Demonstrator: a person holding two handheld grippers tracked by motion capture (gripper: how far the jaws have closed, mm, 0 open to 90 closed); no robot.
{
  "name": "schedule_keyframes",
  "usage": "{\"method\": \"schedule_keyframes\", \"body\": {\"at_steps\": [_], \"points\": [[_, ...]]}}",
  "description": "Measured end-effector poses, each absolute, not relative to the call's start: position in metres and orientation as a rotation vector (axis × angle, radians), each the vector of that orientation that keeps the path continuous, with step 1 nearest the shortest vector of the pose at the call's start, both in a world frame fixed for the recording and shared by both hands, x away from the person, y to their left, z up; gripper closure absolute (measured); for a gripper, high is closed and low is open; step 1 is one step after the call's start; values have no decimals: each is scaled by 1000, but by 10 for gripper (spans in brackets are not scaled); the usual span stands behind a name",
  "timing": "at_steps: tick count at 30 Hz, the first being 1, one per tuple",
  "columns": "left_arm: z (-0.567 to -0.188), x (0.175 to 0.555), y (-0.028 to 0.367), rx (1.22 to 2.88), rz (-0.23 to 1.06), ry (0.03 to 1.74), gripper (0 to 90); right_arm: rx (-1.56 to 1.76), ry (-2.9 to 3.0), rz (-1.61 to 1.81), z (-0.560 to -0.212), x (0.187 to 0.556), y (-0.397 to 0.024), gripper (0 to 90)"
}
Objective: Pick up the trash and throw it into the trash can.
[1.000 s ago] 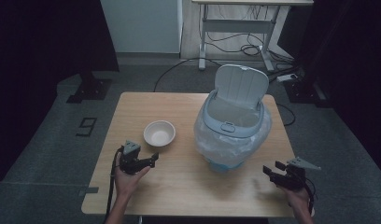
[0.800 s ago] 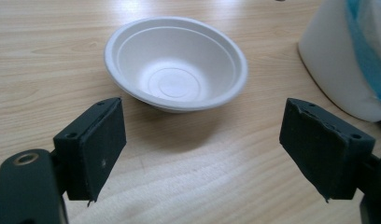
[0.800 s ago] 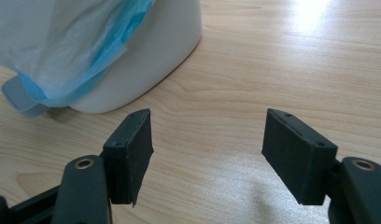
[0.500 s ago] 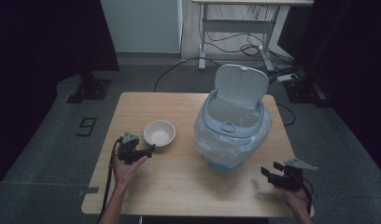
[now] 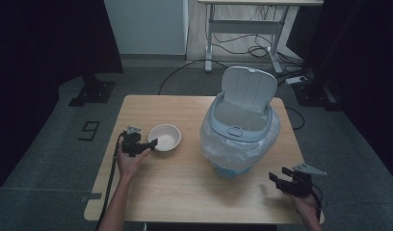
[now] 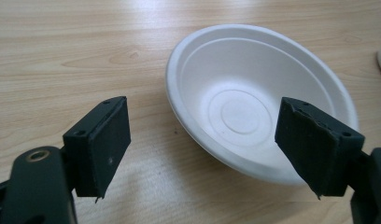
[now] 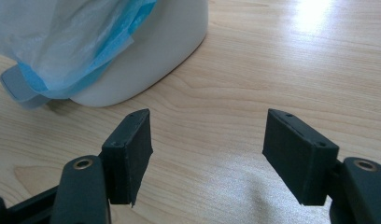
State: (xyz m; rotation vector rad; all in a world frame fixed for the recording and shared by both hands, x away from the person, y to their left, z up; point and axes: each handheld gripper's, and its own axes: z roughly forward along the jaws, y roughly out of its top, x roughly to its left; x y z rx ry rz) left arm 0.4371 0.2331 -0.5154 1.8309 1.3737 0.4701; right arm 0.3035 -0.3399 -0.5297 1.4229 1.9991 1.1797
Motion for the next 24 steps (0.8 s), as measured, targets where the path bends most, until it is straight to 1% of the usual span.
{"method": "schedule_keyframes", "body": {"at_steps": [5, 8, 9, 10, 11, 12, 13, 14, 17, 24], "points": [[-524, 445, 229, 1853, 469, 1383, 192, 1423, 1999, 1174, -530, 304, -340, 321], [-531, 448, 227, 1867, 460, 1397, 221, 1413, 1985, 1174, -529, 303, -341, 326], [-533, 449, 227, 1868, 445, 1399, 249, 1409, 1977, 1177, -528, 302, -341, 327], [-534, 449, 226, 1864, 431, 1400, 249, 1409, 1977, 1177, -528, 302, -341, 327], [-535, 449, 226, 1864, 423, 1397, 271, 1410, 1976, 1177, -528, 302, -341, 327], [-536, 448, 225, 1862, 425, 1392, 322, 1411, 1974, 1176, -528, 302, -341, 328], [-537, 448, 224, 1862, 430, 1392, 322, 1411, 1974, 1176, -528, 302, -341, 328], [-537, 447, 224, 1864, 429, 1388, 343, 1411, 1974, 1175, -528, 302, -341, 328], [-538, 445, 223, 1863, 419, 1372, 437, 1410, 1975, 1171, -528, 302, -342, 328], [-538, 434, 224, 1852, 422, 1297, 728, 1412, 1970, 1168, -528, 302, -343, 328]]}}
